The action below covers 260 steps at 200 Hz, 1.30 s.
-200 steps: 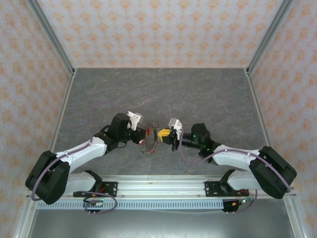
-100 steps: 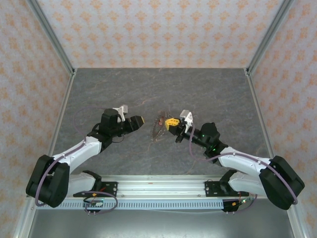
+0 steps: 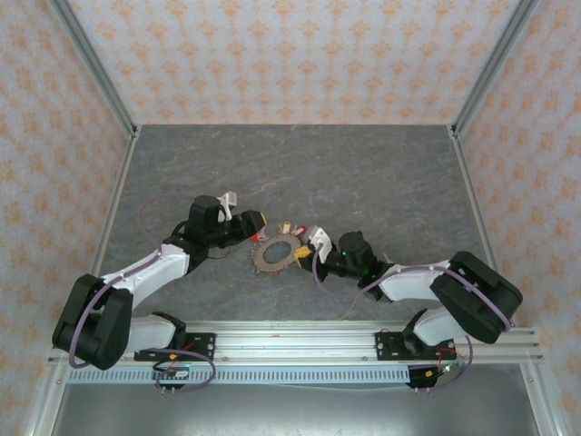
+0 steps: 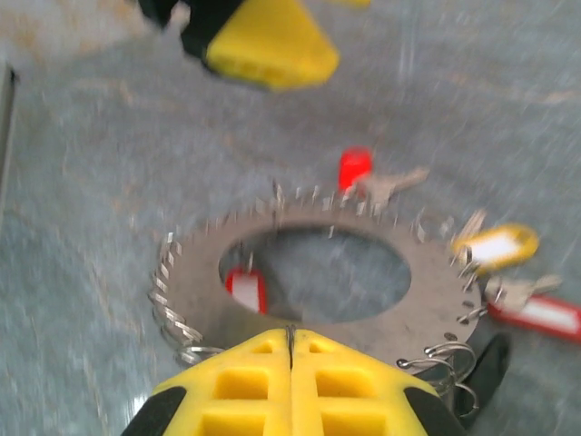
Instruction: Put the keys on the keyring
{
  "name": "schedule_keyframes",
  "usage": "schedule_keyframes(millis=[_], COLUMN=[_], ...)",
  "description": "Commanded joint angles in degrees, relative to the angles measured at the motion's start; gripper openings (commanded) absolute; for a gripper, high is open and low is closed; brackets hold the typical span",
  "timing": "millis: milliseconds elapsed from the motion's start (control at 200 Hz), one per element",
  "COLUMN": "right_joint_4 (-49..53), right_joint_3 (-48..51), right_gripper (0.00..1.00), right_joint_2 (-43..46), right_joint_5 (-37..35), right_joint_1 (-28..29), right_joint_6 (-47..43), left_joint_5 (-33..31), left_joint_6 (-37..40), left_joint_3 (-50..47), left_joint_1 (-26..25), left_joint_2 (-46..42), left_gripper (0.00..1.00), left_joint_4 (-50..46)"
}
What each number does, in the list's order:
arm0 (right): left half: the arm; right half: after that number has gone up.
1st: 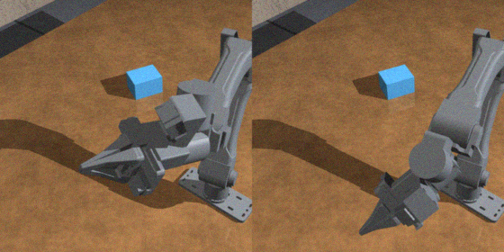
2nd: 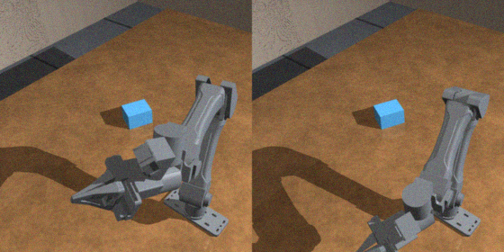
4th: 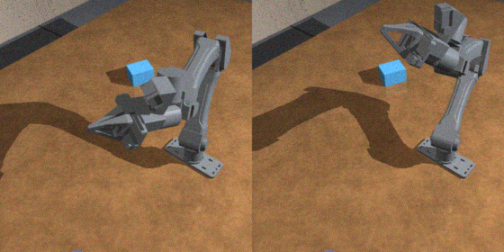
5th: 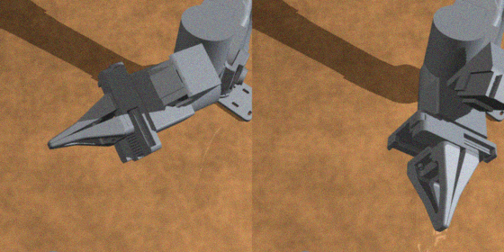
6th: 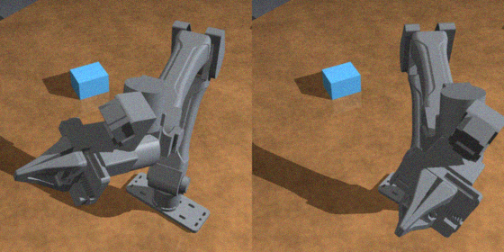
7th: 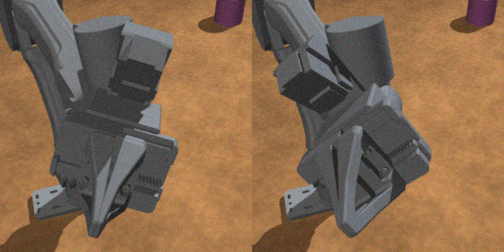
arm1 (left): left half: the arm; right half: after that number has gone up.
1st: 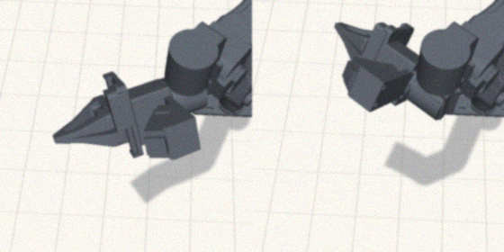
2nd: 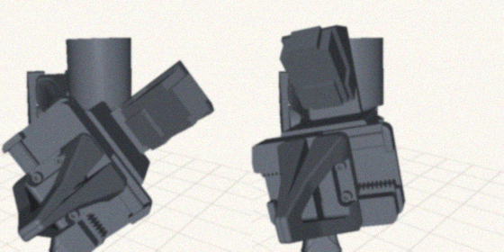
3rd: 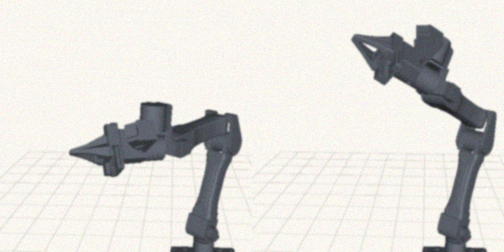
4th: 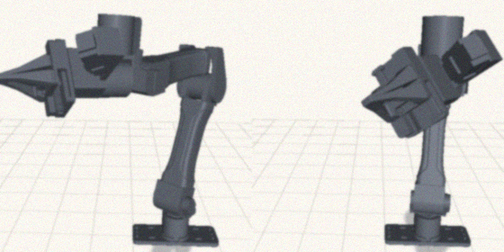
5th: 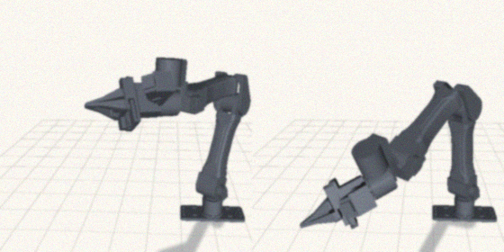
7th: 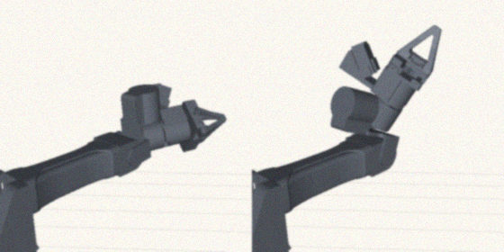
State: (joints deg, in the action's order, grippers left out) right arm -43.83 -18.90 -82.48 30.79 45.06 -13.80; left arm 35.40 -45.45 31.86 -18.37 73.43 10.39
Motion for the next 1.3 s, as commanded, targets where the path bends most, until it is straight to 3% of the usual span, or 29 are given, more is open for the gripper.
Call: schedule_keyframes(millis=[0,235,530,641,846,1056,1296], right_joint_4=[0.05,4.58,13.51,15.77,23.54,9.37,-4.47], right_joint_3=[1.66,1.07,0.36,-0.28,-2.81,0.32,-0.69], right_gripper=[0.00,0.00,0.07,0.02,0.00,0.00,0.00], right_joint_2=[-3.22,-7.95,-4.37,-2.54,-1.51,7.09,12.20], right_joint_5=[-1.43,-1.59,-2.26,-2.60,-2.54,-4.89,4.58], right_joint_1=[0.94,1.88,2.05,2.05,2.04,1.67,-3.21], right_joint_6=[-5.71,-10.08,-12.37,-12.90,-14.94,-8.66,0.11], left_joint_5=[1.38,3.47,2.70,2.76,3.01,3.37,2.89], left_joint_6=[1.54,2.07,4.11,4.23,4.58,7.35,17.30], left_joint_3=[0.07,0.46,1.70,1.81,2.09,3.24,8.03], left_joint_1=[-0.33,-1.38,-1.93,-2.02,-2.11,-2.88,-5.81], left_joint_2=[2.57,8.97,10.06,10.41,10.72,8.71,1.08], left_gripper=[0.54,0.43,0.42,0.42,0.42,0.41,0.43], left_joint_4=[1.53,4.11,1.68,1.64,1.17,-0.57,-6.42])
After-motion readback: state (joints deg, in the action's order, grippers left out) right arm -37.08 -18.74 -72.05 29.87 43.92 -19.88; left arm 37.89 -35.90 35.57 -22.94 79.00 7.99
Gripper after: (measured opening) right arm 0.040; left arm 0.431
